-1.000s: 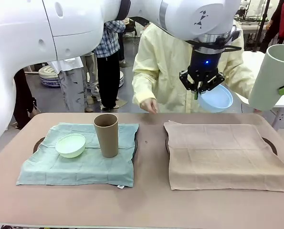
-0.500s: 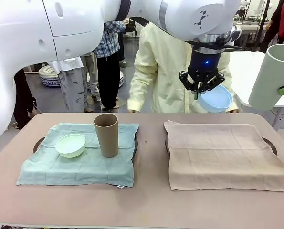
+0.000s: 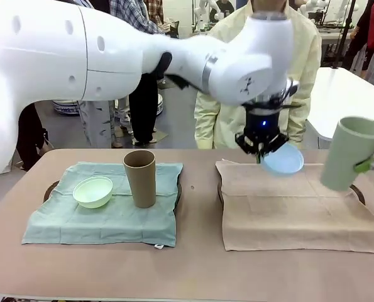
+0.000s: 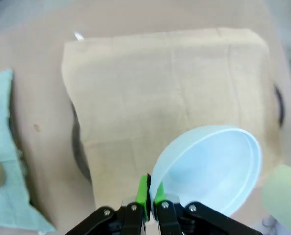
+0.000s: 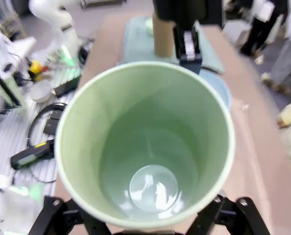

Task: Set up a tray with a mat and arrange the tableware.
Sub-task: Place the Picnic Bowl and Reusable plastic cup back onto the Handle tray in front of the human's position.

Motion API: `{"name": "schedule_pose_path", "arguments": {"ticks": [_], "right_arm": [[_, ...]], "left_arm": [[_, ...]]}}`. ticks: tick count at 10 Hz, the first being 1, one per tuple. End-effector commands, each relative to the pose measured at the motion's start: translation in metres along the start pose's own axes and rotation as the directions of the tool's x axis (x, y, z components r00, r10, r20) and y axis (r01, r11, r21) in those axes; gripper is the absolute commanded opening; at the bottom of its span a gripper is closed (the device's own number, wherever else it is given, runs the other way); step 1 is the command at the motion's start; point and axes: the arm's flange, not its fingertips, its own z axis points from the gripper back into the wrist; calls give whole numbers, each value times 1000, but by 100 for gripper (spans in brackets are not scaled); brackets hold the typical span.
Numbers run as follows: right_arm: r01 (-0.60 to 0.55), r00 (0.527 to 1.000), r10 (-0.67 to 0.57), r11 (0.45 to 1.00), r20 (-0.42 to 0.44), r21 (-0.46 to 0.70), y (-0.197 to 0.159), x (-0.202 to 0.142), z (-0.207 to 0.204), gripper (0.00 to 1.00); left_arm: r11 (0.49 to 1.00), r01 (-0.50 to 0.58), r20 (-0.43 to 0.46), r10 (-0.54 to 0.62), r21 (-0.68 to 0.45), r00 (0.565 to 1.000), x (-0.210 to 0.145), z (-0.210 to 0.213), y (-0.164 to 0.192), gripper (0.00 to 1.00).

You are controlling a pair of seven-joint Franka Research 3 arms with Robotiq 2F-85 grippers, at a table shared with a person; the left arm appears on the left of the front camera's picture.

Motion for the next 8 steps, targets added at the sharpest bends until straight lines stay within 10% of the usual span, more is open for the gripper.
{"name": "schedule_pose_path", "arguments": {"ticks": [1,8], "right_arm": [[29,999,-30,999,19,21,-7,-24,-12,84],[-114,993,114,993,1,-9,-53,-61,-46,84]], "left_arm": [[997,-72,-70,69,-40,995,-26,-16,27,5],[988,-150,-147,143,-42,979,-31,-65,55,5]]}}
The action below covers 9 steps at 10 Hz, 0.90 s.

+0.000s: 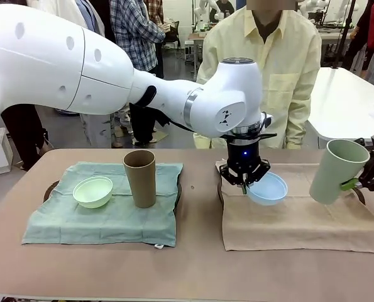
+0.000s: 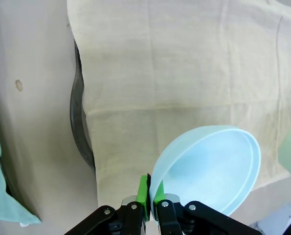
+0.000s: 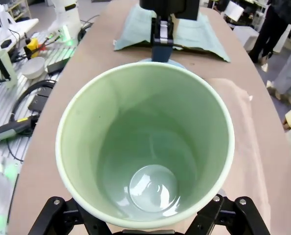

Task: Set up a tray with a mat and arrange the tableware.
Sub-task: Place the Picnic Bowl and Reusable plastic cup back onto the Handle tray in front of the human's position.

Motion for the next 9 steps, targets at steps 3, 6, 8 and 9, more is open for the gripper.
{"name": "schedule_pose_path", "arguments": {"ticks": [3,6,8,9], "right_arm": [[85,996,-85,996,27,-30,-44,-27,-23,84],[153,988,-154,985,1,-85,-44,-17,-23,84],[88,996,-88,996,17,-13,-41,-35,-30,84],[88,996,-88,996,17,-13,-41,-35,-30,84]], "left_arm": [[999,-29,48,30,-22,998,12,-10,15,5],[1000,-26,26,27,-15,999,18,-7,11,5],[1000,-26,26,27,-15,999,18,-7,11,5],[999,-30,36,31,-26,999,22,-9,12,5]]}}
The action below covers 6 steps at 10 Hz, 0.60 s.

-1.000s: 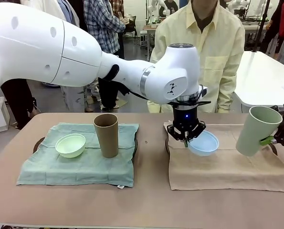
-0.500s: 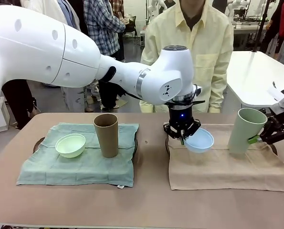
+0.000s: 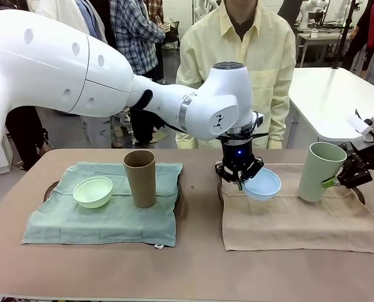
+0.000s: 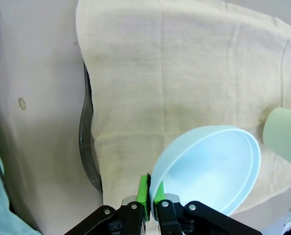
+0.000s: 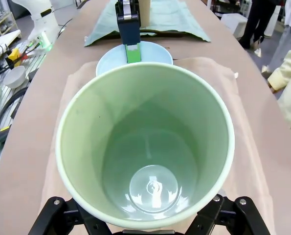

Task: Set up a tray with a mat and arrange the tableware.
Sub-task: Place the Picnic Bowl and Reusable plastic cup back onto the Handle tray in front of the human's position.

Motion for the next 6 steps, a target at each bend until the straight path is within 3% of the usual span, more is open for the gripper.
{"name": "schedule_pose_path", "arguments": {"ticks": [1,6], "right_arm": [[-18,1000,18,1000,9,11,1,-2,-1,84],[26,1000,-25,999,-15,38,-1,-6,-8,84]], "left_arm": [[1000,2,11,-2,-23,1000,2,-8,-1,5],[998,5,81,0,-65,997,12,-22,-4,5]]}}
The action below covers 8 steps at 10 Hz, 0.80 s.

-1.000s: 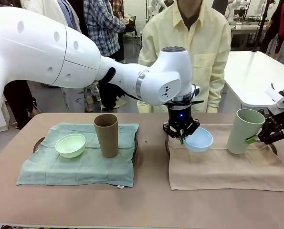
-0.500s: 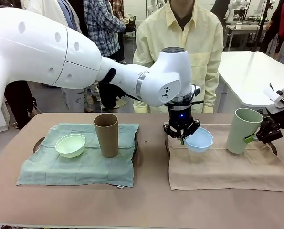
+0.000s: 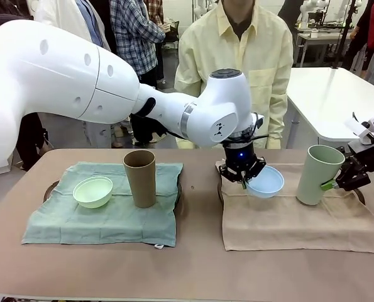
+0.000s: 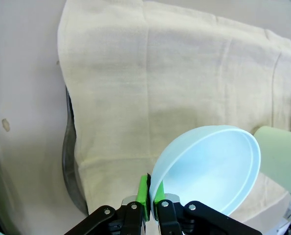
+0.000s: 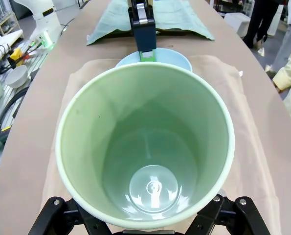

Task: Set up a tray with a mat and arrange the tableware.
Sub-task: Place the Picnic Bowl and Reusable plastic cup back onto the Handle tray in front of the human's position.

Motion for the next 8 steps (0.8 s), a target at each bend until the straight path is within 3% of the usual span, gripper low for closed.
{"name": "schedule_pose_path", "arguments": {"ticks": [1,7,8], "right_arm": [[21,1000,-20,1000,-22,20,-1,-1,-1,84],[28,999,-28,999,-28,22,-5,-5,-6,84],[33,999,-32,999,-32,20,-6,-5,-6,100]], "left_arm": [[1000,12,32,-12,1,999,0,-6,1,5],[1000,-2,-17,2,11,1000,4,-27,4,5],[1000,-12,-22,13,16,1000,5,-27,4,46]]}}
